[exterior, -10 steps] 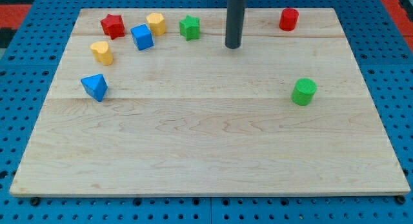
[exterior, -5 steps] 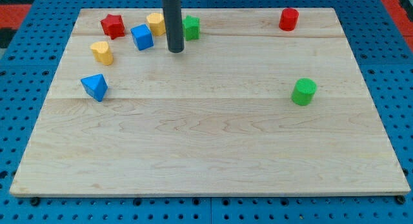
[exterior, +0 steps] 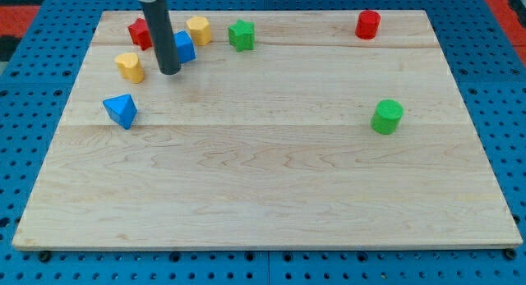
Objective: Move the blue cube to the bottom left of the board
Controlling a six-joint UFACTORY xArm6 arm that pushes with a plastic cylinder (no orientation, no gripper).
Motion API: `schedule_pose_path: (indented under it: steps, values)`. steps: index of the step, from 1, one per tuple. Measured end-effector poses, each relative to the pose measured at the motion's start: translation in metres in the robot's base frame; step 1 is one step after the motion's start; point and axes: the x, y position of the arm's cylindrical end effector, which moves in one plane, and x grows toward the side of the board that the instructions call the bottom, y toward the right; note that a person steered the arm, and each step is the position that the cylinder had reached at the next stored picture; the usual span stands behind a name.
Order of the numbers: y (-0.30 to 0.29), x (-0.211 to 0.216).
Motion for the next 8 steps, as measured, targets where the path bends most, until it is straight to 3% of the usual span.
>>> schedule_pose_path:
  steps: [3, 5, 7, 8]
  values:
    - [-0.004, -0.055]
    - [0.002, -0.063]
    - [0.058, -0.053]
    - [0.032, -0.058]
